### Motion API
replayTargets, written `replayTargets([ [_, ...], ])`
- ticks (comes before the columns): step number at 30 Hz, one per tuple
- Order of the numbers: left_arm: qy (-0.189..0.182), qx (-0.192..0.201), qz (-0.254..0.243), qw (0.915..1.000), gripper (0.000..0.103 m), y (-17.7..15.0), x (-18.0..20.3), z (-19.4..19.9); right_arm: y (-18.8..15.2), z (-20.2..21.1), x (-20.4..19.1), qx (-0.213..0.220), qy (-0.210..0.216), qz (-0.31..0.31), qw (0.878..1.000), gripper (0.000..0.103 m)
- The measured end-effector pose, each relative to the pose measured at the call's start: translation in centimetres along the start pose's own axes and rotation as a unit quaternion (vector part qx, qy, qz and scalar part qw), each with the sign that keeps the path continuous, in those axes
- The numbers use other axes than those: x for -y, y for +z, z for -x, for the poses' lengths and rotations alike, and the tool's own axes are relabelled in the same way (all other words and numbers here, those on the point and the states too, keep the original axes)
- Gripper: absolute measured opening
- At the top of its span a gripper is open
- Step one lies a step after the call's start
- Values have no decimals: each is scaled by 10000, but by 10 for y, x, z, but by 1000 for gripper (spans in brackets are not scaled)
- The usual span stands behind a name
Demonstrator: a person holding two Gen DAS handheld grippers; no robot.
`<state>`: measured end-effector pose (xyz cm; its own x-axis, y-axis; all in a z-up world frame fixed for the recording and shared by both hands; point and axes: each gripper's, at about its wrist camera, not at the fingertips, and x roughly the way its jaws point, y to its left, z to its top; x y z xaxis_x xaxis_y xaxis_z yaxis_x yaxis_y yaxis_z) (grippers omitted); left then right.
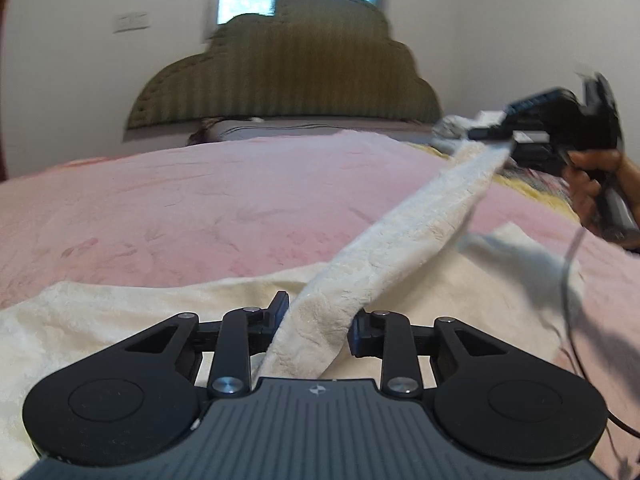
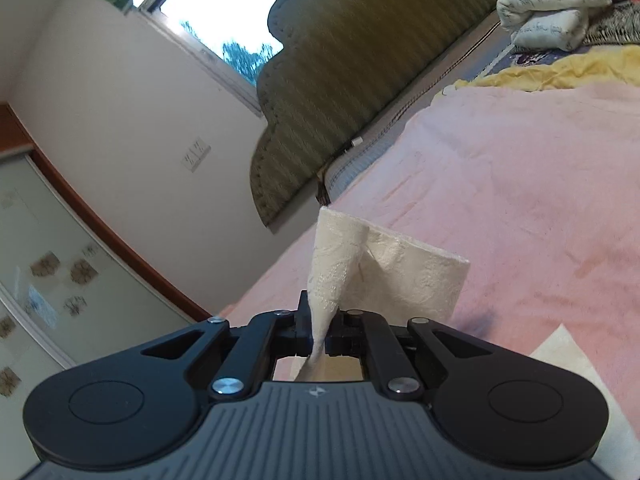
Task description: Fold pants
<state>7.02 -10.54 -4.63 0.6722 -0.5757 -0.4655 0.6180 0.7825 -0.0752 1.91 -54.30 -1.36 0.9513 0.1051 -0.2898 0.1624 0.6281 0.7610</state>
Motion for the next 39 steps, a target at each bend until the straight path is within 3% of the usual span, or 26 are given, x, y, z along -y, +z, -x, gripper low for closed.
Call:
replayTargets([
  [2,291,258,487,9981,32,10,-15,4,8,-13,-14,-68,19,106,9999,6],
  [4,389,756,857,9927,33,21,-25,21,13,-11,-38,208,447,384,9980,6],
  [7,420,1471,495,9870,45,26,-18,47,10,22,-75,1027,1210,1196,9801,6],
  [8,353,1444,119,9888,47,25,-9,48,6,32,-79,1158,1165,1327,9775,6],
  [10,45,899,-518,9946,54,16,7,39,-2,43,-67,1109,697,1308,9827,6],
  [13,-628,58,-874,9942,46,-14,27,20,-24,50,-12,673,-436,762,9939,6],
  [17,-880,-366,-1361,9861,37,-35,45,8,-62,73,54,374,-1138,-138,9927,6],
  [20,-930,-396,-1398,9850,37,-33,46,8,-79,86,69,319,-1280,-359,9906,6],
  [27,-850,-447,-1632,9819,36,-43,33,19,-93,110,64,288,-1450,-149,9889,6],
  [34,-829,-498,-1584,9826,25,-50,19,22,-96,100,76,-229,-1519,-212,9879,7],
  [39,-869,-396,-1703,9808,17,-53,19,30,-94,114,78,-36,-1528,-315,9877,14],
])
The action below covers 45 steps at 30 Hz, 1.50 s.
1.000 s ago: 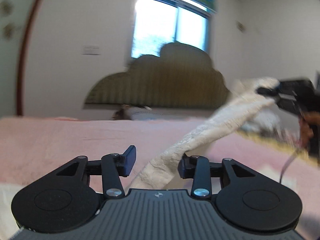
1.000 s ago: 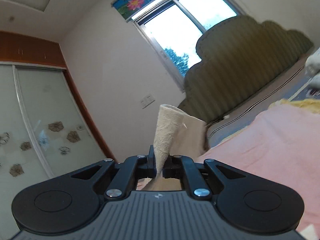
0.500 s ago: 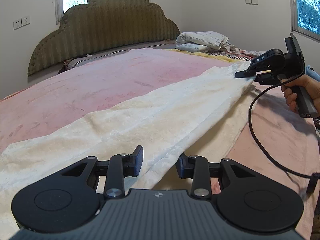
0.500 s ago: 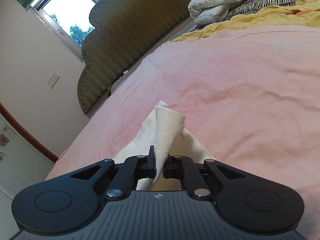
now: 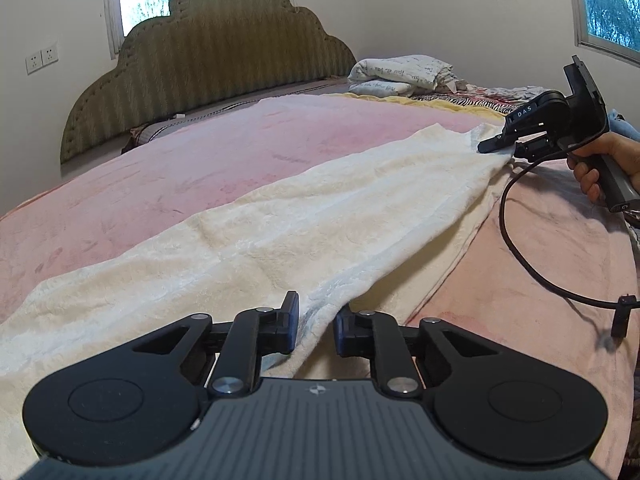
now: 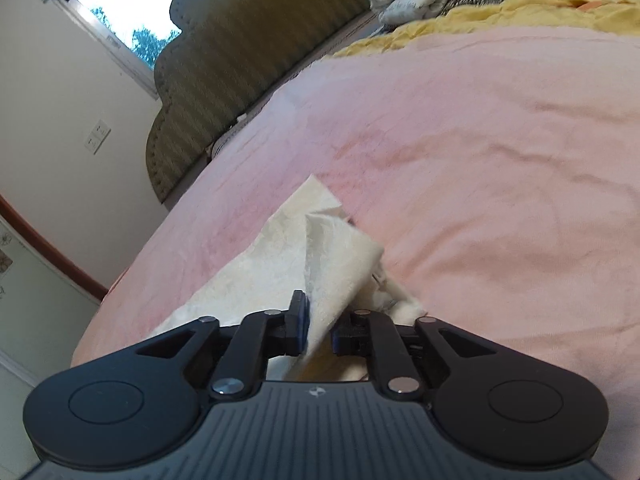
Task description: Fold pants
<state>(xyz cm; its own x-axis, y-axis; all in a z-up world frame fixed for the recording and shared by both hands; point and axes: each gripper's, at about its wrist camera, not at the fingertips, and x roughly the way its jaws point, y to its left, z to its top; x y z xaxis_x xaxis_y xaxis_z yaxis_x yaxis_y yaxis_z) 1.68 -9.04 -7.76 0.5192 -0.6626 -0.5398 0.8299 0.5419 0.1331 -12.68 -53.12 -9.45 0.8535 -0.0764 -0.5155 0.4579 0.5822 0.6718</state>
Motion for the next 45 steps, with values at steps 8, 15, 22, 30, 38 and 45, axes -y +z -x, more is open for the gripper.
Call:
replayTargets([
  [8,-7,-19,-79,10000,30,1,3,7,-3,11,-12,185,-348,410,9984,15],
  [15,-53,324,458,9984,75,-4,-11,51,-22,55,-47,2012,-1465,658,9663,70],
  [22,831,337,1161,9892,75,-3,-54,66,-60,23,-160,507,366,2847,9566,69],
  [30,936,-990,1235,9829,79,-25,-85,48,-179,-56,-257,-1752,1115,4862,8488,69],
  [38,1042,-601,1409,9827,83,-9,-89,53,-158,-22,-243,-1839,1308,4733,8515,70],
  [45,935,-1193,670,9862,88,1,-69,11,-118,-56,-231,-1568,700,4432,8798,77],
])
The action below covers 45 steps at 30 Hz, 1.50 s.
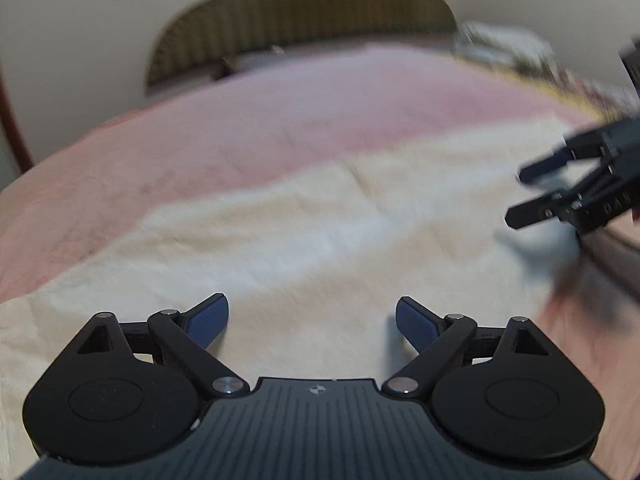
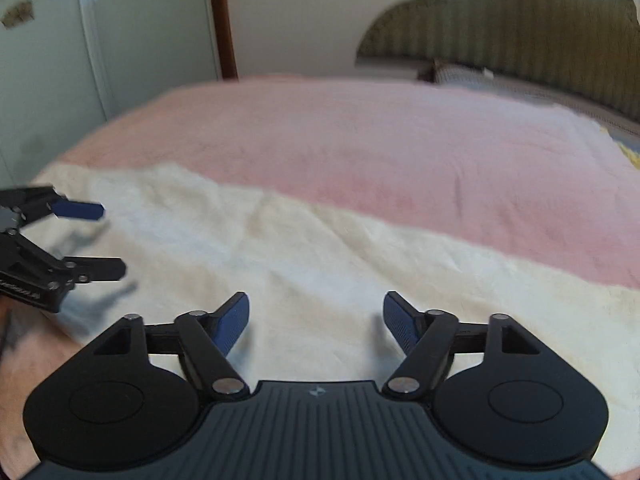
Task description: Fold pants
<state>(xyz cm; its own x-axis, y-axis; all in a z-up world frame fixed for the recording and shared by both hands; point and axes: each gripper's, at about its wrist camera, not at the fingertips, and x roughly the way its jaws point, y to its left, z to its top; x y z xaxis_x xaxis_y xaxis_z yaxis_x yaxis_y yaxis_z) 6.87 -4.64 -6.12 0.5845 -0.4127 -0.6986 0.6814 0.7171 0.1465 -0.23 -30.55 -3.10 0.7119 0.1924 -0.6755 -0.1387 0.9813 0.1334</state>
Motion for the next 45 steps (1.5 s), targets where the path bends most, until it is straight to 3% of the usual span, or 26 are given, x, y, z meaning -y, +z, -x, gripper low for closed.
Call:
replayTargets([
  [2,-15,138,-130,9998,86,-10,7,6,-17,-12,-2,-455,-28,363,9983,80],
  [6,-266,339,-46,9991,87,7,-4,11,-26,9,5,-258,372,263,9986,80],
  [10,248,793,-214,9963,94,46,-15,-6,3,12,25,279,158,29,9995,80],
  [14,558,158,-433,9974,92,65,-25,-60,35,-19,39,167,69,61,9998,80],
  [15,763,-3,-408,9962,90,65,-28,-73,40,-32,42,3,-28,147,9999,80],
  [16,847,82,-268,9960,93,64,-30,-75,44,-46,44,-174,-223,245,9993,80],
  [17,924,148,-83,9956,89,65,-32,-71,46,-60,48,-322,-547,376,9973,80],
  [19,1004,314,6,9944,90,66,-25,-57,47,-65,58,-241,-983,359,9942,80],
  [23,364,690,-293,9965,95,63,10,-32,34,-18,76,495,-922,-230,9942,80],
  [25,-35,694,-567,9960,96,60,35,-32,19,-7,83,421,-813,-365,9951,80],
  [27,-351,546,-1046,9924,94,53,62,-38,0,-10,90,-48,-798,-427,9959,80],
  [28,-377,537,-1294,9894,89,48,74,-39,-11,-12,91,-251,-866,-352,9953,83],
  [31,-27,943,-2004,9752,89,38,105,-33,-37,16,96,-95,-1002,-566,9933,83],
  [33,-106,1120,-2209,9688,91,43,119,-32,-44,35,99,50,-1316,-637,9892,84],
  [36,-158,1251,-2135,9688,97,51,136,-40,-45,48,106,384,-1331,-858,9866,84],
  [38,-336,1035,-2201,9694,89,49,145,-48,-47,41,109,267,-1169,-921,9885,84],
  [40,-456,1080,-2236,9676,81,41,146,-45,-57,29,104,-76,-1204,-641,9906,86],
  [45,-663,1218,-2059,9687,84,43,136,-35,-72,55,95,9,-1194,-571,9912,87],
])
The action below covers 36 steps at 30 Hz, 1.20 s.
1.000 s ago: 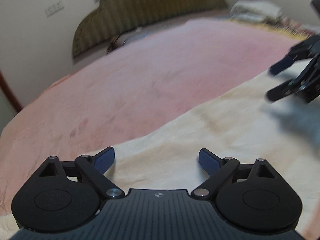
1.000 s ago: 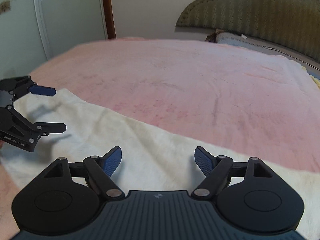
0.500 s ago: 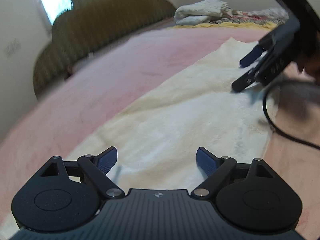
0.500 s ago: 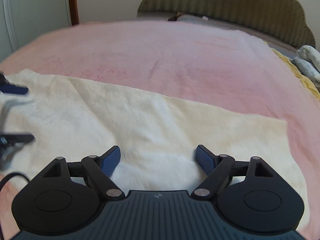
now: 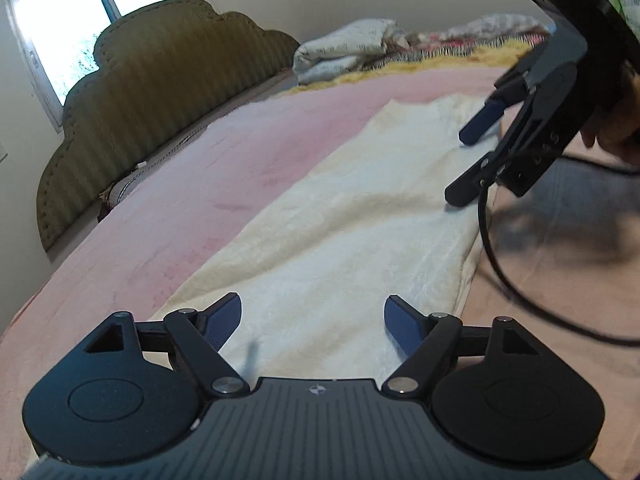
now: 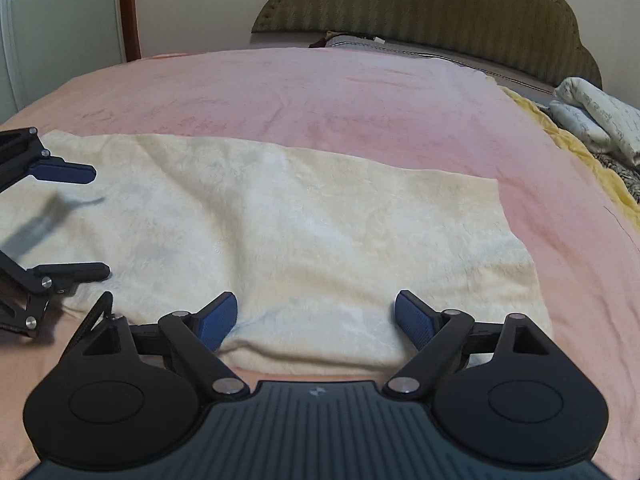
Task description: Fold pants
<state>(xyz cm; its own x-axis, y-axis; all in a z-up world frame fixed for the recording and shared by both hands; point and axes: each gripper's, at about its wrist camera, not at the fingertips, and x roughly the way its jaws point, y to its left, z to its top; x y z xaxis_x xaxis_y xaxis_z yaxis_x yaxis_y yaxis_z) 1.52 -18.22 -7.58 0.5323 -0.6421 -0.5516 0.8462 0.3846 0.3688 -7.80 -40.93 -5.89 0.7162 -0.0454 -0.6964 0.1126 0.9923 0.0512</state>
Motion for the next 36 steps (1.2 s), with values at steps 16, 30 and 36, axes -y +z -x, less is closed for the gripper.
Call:
replayTargets([
  [16,17,-109,1172,9930,103,-17,-13,-17,-36,43,43,663,309,-2165,9736,89],
  [30,-176,-212,1541,9877,103,-22,-20,-22,-50,0,86,1505,1204,-3749,9068,90],
  [36,-243,-250,1660,9855,103,-23,-23,-24,-30,-23,96,1620,951,-3754,9076,92],
])
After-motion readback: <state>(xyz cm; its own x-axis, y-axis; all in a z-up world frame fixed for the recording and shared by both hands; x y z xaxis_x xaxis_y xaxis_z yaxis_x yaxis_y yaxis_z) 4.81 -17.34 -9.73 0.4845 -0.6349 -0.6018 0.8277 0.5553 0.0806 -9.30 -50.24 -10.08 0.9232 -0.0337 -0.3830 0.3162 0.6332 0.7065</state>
